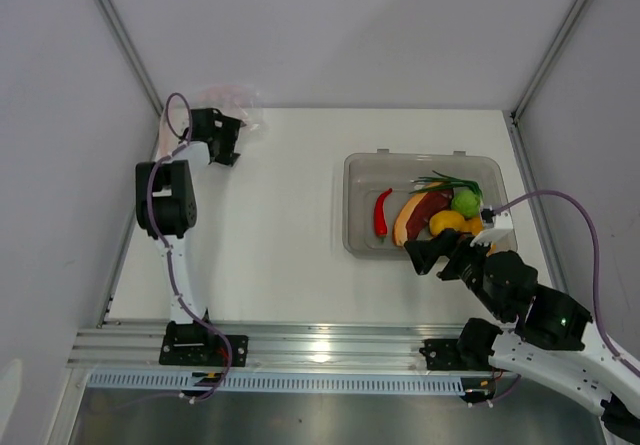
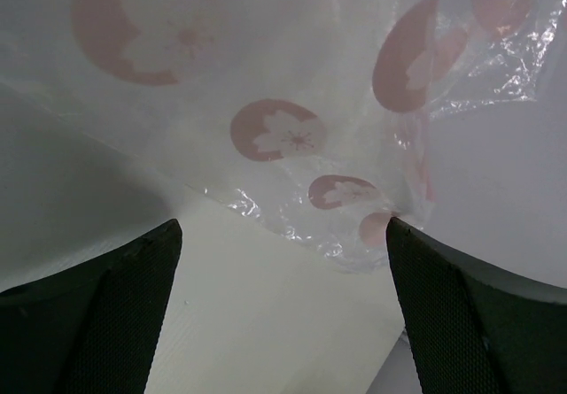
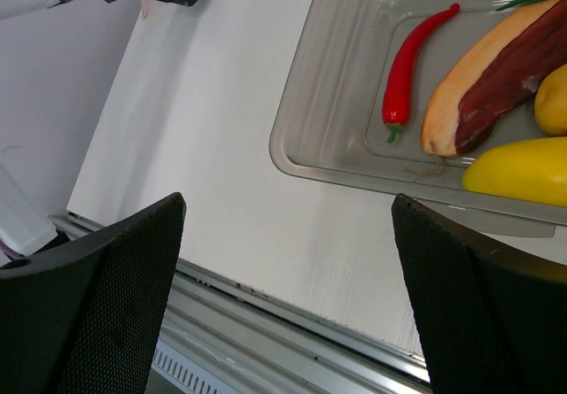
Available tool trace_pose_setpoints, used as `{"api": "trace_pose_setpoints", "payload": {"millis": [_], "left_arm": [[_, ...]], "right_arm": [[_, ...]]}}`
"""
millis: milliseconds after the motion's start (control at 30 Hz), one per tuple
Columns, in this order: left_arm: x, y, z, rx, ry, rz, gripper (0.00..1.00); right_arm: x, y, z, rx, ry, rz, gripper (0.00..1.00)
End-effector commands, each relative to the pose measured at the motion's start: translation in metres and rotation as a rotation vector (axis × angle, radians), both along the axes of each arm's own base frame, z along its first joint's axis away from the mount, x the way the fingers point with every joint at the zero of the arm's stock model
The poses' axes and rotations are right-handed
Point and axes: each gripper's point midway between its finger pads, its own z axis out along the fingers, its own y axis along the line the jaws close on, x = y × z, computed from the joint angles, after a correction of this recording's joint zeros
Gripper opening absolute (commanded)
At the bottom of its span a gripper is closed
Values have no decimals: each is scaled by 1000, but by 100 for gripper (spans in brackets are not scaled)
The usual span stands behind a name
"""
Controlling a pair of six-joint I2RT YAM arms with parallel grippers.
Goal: Place the food in the zip-top bag and seal the zipper
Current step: Move the zipper food storage bag to the center of the board.
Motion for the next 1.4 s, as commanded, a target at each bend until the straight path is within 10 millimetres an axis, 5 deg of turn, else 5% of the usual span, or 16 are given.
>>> {"api": "trace_pose_setpoints", "payload": {"millis": [0, 400, 667, 700, 767, 800, 900, 1000, 1033, 1067, 1100, 1133, 1200, 1233, 1333, 1367], "left_arm": [[12, 9, 0, -21, 23, 65, 97], [46, -2, 6, -85, -70, 15, 1], [26, -7, 39, -62, -155, -76, 1], [14, -12, 34, -74, -139, -100, 1], [2, -22, 72, -73, -207, -135, 0], [-21, -28, 50, -89, -184, -149, 1], [-56, -51, 87, -113, -301, -209, 1], [-105, -64, 93, -94, -298, -277, 1], [-131, -65, 69, -64, -243, -299, 0], [-143, -66, 72, -40, -239, -311, 1], [-157, -65, 96, -8, -283, -314, 1], [-193, -66, 58, 1, -173, -310, 1], [-217, -66, 81, 12, -247, -309, 1], [-251, -77, 46, -15, -179, -332, 0], [-288, -88, 58, -20, -266, -366, 0], [-310, -88, 37, -22, -227, -372, 0]], "right_arm": [[8, 4, 4, -7, -20, -19, 99], [10, 12, 2, -8, -7, -8, 100], [10, 15, -3, 4, 16, -12, 100], [10, 17, -4, 6, 24, -10, 99], [9, 22, -9, 12, 55, -5, 99], [9, 23, -10, 13, 67, -5, 99], [10, 28, -18, 7, 123, -18, 99], [6, 34, -25, -10, 195, -12, 99], [4, 36, -27, -11, 211, -2, 99], [0, 41, -32, -19, 242, 23, 99], [-2, 44, -34, -13, 263, 29, 99], [-5, 47, -37, -7, 284, 46, 99], [-7, 50, -44, -14, 313, 50, 99], [-10, 53, -45, -5, 325, 65, 99], [-12, 63, -44, 14, 326, 102, 99], [-12, 64, -43, 20, 324, 107, 99]]}}
